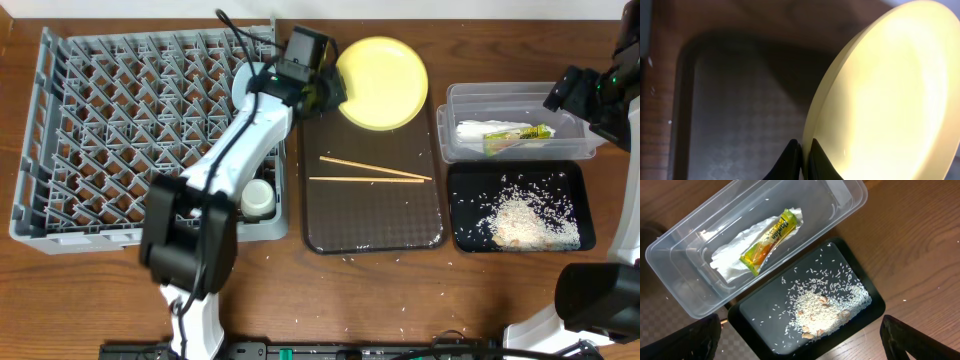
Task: Sort waste into correct bins and load items into the dishwasher
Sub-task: 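Lower the yellow plate upright into the dish rack with the left gripper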
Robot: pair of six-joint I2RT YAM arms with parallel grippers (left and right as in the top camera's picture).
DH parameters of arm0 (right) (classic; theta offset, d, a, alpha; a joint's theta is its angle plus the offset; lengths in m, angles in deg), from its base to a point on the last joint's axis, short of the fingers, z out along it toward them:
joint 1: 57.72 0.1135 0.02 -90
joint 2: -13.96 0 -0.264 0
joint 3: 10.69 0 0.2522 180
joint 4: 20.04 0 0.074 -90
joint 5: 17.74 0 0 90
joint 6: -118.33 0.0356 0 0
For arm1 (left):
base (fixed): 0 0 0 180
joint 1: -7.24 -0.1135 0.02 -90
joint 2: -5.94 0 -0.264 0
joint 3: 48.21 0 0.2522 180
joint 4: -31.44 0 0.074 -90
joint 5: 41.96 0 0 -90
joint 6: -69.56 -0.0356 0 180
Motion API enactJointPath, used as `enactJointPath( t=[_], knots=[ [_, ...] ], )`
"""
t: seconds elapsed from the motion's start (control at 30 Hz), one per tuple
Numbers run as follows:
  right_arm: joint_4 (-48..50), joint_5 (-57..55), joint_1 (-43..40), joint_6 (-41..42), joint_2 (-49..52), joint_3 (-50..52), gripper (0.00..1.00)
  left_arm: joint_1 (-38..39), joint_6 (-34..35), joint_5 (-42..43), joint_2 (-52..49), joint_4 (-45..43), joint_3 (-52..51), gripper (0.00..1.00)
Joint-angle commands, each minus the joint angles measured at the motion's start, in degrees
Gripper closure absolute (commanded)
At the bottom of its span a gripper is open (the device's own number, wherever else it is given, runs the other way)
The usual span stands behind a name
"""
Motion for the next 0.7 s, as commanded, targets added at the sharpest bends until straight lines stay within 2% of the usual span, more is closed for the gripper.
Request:
enactJointPath(
  t=[0.0, 0.17, 0.43, 0.67],
  knots=[
    [-0.07, -0.35, 0.02, 0.94, 0.22, -0.04, 0.01, -0.72, -3.32, -0.15, 4.74, 0.61, -0.02, 0.93],
    [-0.04, -0.35, 0.02, 0.94, 0.22, -0.04, 0.01, -4.96, -4.24, -0.15, 10.84, 3.37, -0.02, 0.92],
    [-0.07, -0.35, 0.02, 0.94, 0.22, -0.04, 0.01, -17.84, -13.20, -1.05, 16.92, 10.97, -0.02, 0.93],
    [-0.04, -0.35, 0.02, 0.94, 0.22, -0.04, 0.01, -28.87, -20.72, -6.19, 17.38, 15.13, -0.04, 0.93]
  ],
)
